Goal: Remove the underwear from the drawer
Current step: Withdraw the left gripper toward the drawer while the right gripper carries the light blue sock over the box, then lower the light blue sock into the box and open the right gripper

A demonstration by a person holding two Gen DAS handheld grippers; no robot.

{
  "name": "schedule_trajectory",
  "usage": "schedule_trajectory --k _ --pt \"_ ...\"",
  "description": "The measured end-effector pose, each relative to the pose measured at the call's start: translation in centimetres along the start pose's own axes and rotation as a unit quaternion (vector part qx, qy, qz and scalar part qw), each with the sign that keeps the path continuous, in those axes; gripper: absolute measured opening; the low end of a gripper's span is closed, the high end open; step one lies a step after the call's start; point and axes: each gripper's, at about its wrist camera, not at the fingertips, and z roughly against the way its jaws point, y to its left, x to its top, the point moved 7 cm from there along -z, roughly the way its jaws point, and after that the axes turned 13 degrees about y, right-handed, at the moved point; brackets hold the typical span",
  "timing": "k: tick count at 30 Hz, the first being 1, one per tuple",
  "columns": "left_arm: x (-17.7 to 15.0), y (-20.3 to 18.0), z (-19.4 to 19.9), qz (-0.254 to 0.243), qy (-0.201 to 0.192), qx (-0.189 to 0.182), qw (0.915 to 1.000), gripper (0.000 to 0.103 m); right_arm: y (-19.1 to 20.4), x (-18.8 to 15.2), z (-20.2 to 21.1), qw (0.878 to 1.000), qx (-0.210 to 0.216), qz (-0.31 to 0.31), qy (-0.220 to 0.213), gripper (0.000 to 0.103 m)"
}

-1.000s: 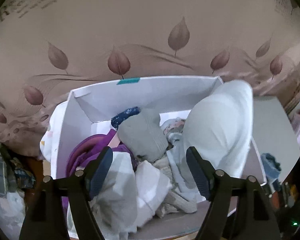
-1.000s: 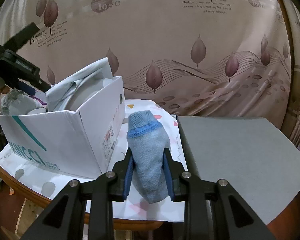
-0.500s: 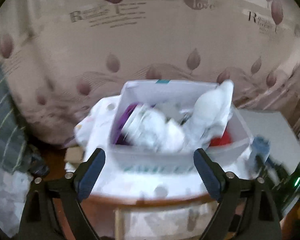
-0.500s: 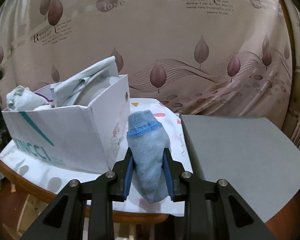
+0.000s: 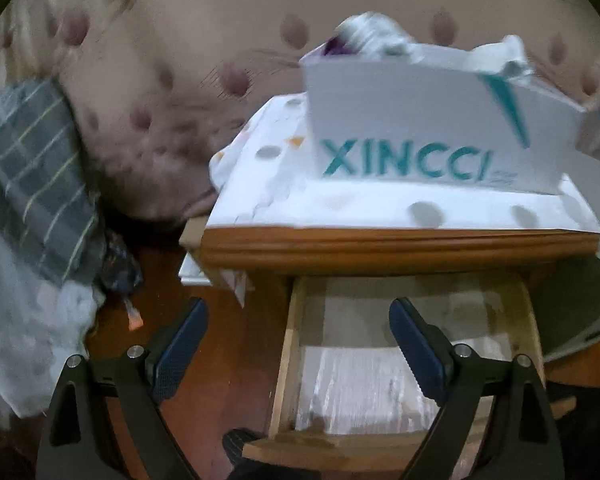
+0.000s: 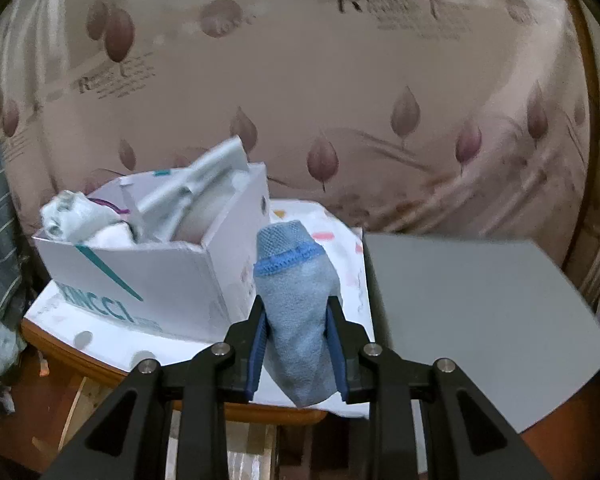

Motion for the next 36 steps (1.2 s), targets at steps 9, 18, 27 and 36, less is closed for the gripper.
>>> schedule_trajectory --k 9,18,27,36 --pt "-1.0 3.0 -3.7 0.052 0.013 0.022 0.9983 0.090 6.1 7.5 3.4 0.997 0.047 0.055 -0.010 0.028" --pt "-1.5 4.4 -4.2 0.068 0.018 0.013 0.9974 0.090 13.9 10.6 0.1 0.993 0.066 0.097 0.029 0.028" --pt "-1.8 5.1 -4.7 0.087 0.035 0.007 0.9956 0.090 17.4 11.1 -5.6 0.988 0.052 0.114 0.088 0.029" --pt "-1.6 5.6 -4.6 0.097 0.034 0.007 0.9947 0.090 20.1 11.3 -10.4 0.984 0.043 0.111 0.130 0.029"
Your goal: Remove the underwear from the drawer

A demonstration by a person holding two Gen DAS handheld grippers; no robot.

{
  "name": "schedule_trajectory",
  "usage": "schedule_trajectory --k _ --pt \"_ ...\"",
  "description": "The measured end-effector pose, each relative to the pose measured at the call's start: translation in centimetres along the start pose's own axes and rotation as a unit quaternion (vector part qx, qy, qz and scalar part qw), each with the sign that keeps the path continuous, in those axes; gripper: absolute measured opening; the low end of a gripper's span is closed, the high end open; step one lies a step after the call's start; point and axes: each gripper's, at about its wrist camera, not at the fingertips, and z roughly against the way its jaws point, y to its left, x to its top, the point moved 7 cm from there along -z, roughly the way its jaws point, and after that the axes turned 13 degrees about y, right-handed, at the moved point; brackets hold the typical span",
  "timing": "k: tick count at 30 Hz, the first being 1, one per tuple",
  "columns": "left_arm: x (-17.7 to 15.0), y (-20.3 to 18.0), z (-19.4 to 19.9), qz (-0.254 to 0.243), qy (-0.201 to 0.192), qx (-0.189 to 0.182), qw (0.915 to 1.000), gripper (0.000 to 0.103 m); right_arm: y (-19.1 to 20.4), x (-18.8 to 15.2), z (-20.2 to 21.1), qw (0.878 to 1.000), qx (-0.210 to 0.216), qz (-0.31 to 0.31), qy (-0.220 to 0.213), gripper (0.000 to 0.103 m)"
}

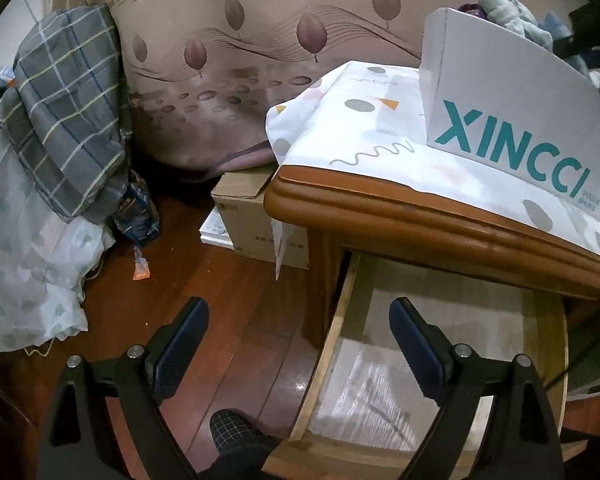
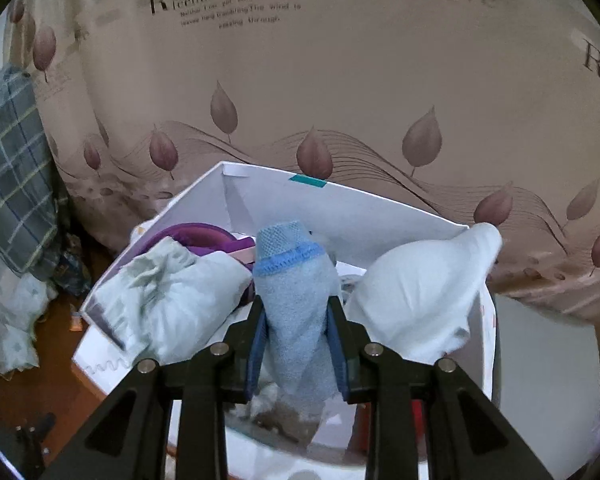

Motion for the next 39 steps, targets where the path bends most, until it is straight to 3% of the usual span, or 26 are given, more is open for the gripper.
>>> schedule_trajectory --k 10,14,16,18,20,30,39 --pt "0.0 0.1 -0.1 0.003 0.008 -0.008 0.9999 0.090 -0.2 0.2 -3.5 0.998 -0.042 -0.013 0.037 0.035" --pt "0.2 0.1 0.0 0.003 0.007 -0.011 0.9999 0.090 0.0 -0.2 -4.0 0.998 -0.054 -0.005 0.041 0.057" --pt "0.1 0.1 0.0 0.003 0.009 -0.011 0.9999 0.090 0.0 -0.4 -3.8 0.998 -0.060 -0.003 0.033 0.057" --pt "0.1 0.0 0.1 0.000 0.009 -0.012 0.9999 0.090 -0.1 -0.4 -3.3 0.998 -0.065 -0.003 0.025 0.065" --pt "0.2 -0.1 0.1 -0.001 0.008 -0.008 0.9999 0.090 -0.2 -0.4 -2.3 0.998 -0.058 -0.009 0.010 0.071" --pt "-0.1 -0.4 -0.5 -0.001 0.017 -0.011 0.9998 0.090 -0.6 -0.8 5.1 0.997 -0.019 -0.031 -0.067 0.074" --pt "-0.6 -0.6 -0.7 -0.008 0.023 -0.025 0.9994 0.090 -0.7 -7.1 12.0 0.991 0.029 -0.047 -0.120 0.080"
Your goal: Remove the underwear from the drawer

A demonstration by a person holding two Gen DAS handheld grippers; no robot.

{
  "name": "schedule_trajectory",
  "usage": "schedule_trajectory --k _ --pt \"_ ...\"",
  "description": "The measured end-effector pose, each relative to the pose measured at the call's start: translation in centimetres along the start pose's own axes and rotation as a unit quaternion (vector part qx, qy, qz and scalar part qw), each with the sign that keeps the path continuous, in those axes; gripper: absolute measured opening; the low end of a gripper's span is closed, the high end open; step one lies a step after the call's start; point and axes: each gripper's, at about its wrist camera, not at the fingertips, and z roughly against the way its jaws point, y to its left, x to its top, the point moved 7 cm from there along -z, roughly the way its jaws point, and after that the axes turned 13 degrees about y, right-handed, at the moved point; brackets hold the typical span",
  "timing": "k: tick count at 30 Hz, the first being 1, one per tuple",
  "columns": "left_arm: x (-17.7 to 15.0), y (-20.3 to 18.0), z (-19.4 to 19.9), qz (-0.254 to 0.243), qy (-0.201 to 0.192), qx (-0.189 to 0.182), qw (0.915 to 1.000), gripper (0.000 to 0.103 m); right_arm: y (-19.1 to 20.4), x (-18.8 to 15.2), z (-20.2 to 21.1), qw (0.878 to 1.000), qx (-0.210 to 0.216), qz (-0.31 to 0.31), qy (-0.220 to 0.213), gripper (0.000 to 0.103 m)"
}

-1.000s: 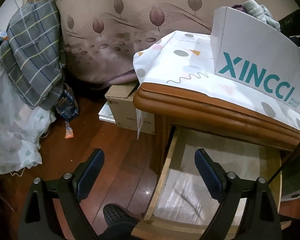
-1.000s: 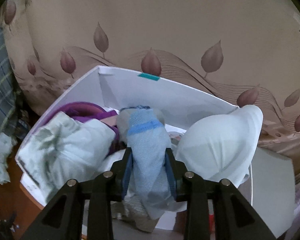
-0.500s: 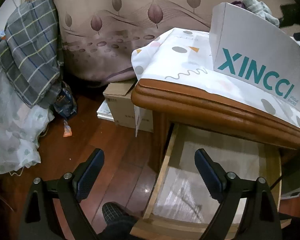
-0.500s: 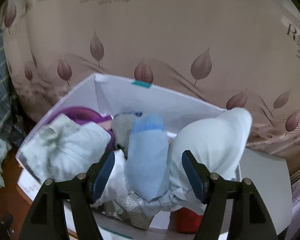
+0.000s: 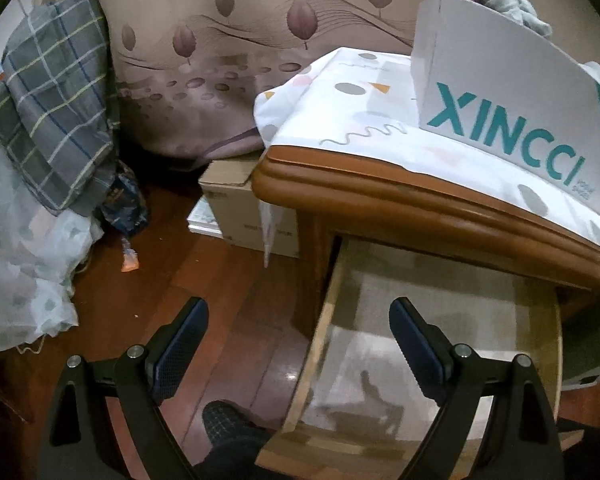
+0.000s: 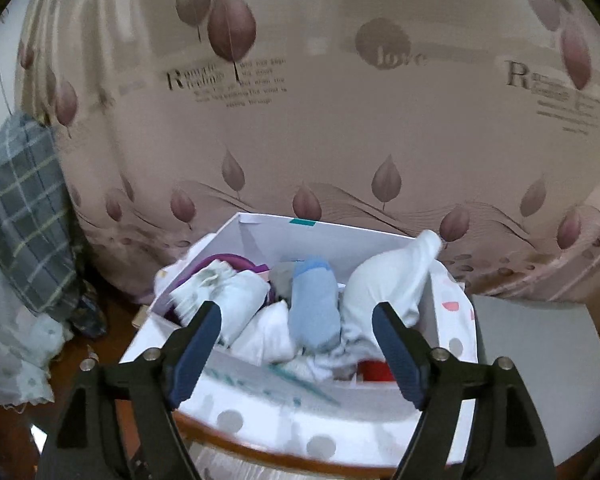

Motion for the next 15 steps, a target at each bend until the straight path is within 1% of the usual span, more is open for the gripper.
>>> schedule_trajectory --k 2,4,7,8,11,15 --pt "-0.2 -0.2 -0.1 -0.003 0.005 -0.007 1.0000 0.090 -0.5 -1.8 1.1 1.000 0.003 -0.006 -0.006 0.080" --pt "-0.6 -0.6 0.0 -0.007 0.010 -0.019 0.9997 0.090 -0.7 -4.1 1.8 1.000 -0.009 -0.010 -0.008 0.081" --pt "-1.1 -1.5 0.1 -0.017 0.010 -0.027 0.9994 0.090 -1.1 -8.5 2.2 0.999 -0.034 -0.011 -0.006 0.081" --pt "-1.3 -1.7 0.2 -0.020 0.010 -0.029 0.9993 0.090 -1.2 -10.2 2.0 0.999 -0.041 -0.013 0.003 0.082" --pt "-2.1 -2.5 0.1 -0.025 0.017 -0.046 0.9985 0.090 -1.3 -14.0 1.0 0.999 -0.042 -0.019 0.029 0.082" --pt "-2.7 -3.1 0.1 -0.034 0.017 -0.036 0.9986 0.090 -1.4 -18.8 -1.0 0.996 -0.044 -0.023 0.074 0.082"
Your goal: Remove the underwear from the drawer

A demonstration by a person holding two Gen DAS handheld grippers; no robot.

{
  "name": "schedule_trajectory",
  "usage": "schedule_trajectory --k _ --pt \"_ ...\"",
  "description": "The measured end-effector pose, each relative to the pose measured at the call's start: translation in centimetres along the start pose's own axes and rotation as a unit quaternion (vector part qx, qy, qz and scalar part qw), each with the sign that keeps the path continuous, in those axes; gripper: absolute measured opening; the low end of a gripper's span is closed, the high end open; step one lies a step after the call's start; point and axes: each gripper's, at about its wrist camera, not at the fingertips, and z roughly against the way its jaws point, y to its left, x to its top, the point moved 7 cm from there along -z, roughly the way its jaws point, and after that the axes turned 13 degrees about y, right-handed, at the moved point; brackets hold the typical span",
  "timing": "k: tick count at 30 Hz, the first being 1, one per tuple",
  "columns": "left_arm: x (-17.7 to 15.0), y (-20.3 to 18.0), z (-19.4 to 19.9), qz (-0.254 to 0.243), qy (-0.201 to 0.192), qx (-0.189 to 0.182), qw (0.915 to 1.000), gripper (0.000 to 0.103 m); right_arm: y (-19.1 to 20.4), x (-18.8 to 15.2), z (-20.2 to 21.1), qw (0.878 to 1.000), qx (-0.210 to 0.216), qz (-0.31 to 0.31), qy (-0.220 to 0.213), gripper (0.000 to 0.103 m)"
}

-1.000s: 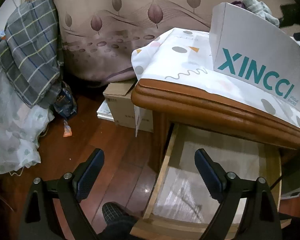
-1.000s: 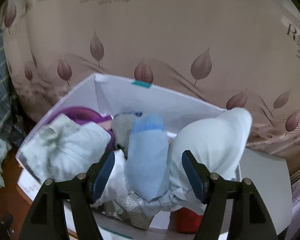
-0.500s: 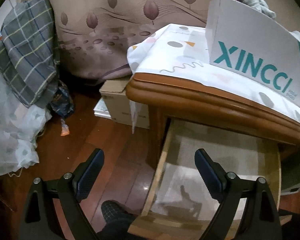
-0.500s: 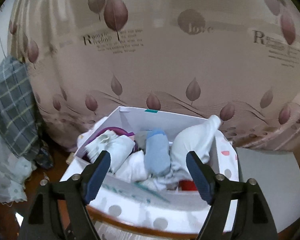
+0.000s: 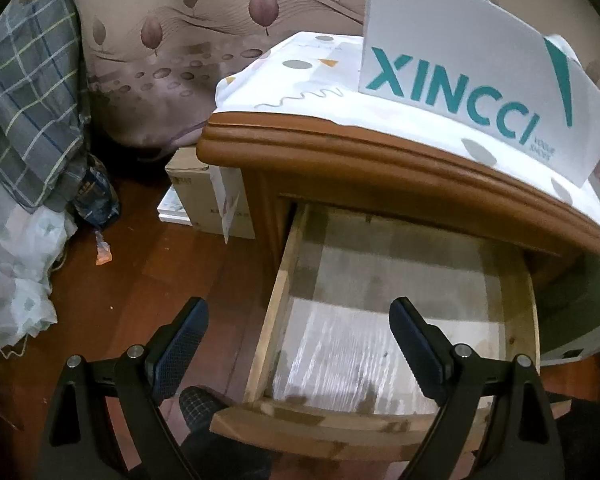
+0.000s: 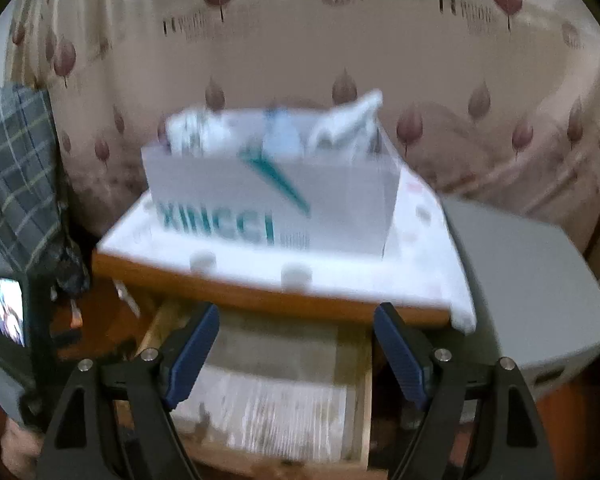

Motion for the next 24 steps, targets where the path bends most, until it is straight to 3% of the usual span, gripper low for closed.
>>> schedule_trajectory --k 4,8,16,24 --pt "-0.8 0.0 0.6 0.000 -0.009 -0.001 1.0000 0.090 -0.1 -2.7 -1.7 1.000 0.001 0.000 0.030 0.082" --pt "-1.8 0.2 1.2 -0.010 -0.018 0.028 0.9994 0.090 -0.4 -4.3 -2.8 0.998 0.016 -0.021 0.054 0.082" --pt "-4.7 -1.3 1.1 -0.032 0.003 0.008 0.9995 0.090 -0.2 -7.4 -3.8 0.997 -0.009 -0.022 0.067 0.082" --pt "-5.3 -2.3 0.8 -0.040 0.010 0.009 0.9991 0.090 -0.1 -8.7 -4.5 0.996 0.000 -0.029 0.080 0.082"
